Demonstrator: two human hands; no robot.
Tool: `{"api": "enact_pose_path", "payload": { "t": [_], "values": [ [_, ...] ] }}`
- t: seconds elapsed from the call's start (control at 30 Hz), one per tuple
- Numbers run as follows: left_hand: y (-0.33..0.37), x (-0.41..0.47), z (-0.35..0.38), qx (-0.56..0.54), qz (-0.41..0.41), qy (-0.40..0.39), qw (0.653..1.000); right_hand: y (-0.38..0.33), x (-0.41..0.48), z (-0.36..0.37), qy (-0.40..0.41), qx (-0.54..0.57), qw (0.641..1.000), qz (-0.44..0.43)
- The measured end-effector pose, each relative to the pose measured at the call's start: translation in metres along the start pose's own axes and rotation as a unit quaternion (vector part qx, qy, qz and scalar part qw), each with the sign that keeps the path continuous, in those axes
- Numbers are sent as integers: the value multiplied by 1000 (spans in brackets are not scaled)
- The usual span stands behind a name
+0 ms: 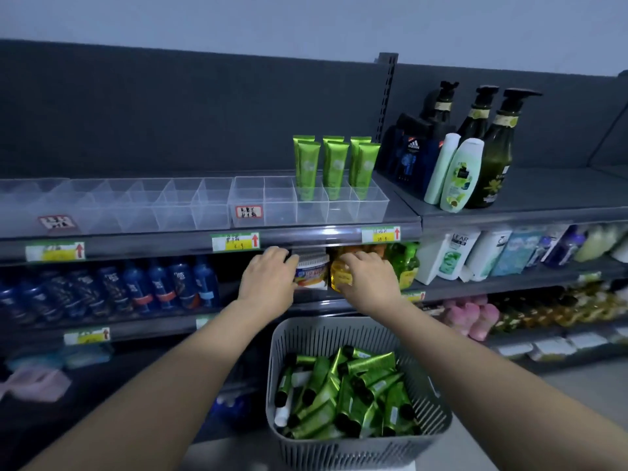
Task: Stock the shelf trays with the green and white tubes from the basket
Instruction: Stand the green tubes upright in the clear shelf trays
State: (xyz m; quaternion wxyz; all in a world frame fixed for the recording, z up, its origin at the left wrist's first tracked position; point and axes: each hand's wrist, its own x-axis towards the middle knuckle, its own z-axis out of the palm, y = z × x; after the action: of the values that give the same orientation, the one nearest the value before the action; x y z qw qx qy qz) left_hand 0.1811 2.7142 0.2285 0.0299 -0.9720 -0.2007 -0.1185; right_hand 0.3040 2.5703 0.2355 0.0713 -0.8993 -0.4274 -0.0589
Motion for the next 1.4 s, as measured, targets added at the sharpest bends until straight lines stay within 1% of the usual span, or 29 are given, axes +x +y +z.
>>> {"api": "enact_pose_path", "payload": {
  "t": [0.1, 0.3, 0.6, 0.87, 1.17, 1.3, 1.4],
  "values": [
    [6, -28, 22, -6, 11, -43, 999, -1, -26, 19, -42, -2, 999, 20],
    [20, -69, 61, -8, 28, -101, 994, 7, -67, 57, -134, 4, 990, 49],
    [47, -86, 127, 2, 34, -200, 979, 28, -91, 124, -235, 8, 970, 62],
    [70, -78, 187, 14, 24, -330, 944, 52, -92, 187, -329, 37, 941, 71],
    [86, -76, 243, -2, -42, -470, 882, 53, -76, 248, -387, 85, 915, 78],
    [86, -75, 262, -7, -51, -478, 877, 52, -72, 273, -397, 88, 909, 90],
    [82, -74, 270, -18, -58, -471, 880, 49, -70, 285, -363, 77, 921, 115]
  ]
}}
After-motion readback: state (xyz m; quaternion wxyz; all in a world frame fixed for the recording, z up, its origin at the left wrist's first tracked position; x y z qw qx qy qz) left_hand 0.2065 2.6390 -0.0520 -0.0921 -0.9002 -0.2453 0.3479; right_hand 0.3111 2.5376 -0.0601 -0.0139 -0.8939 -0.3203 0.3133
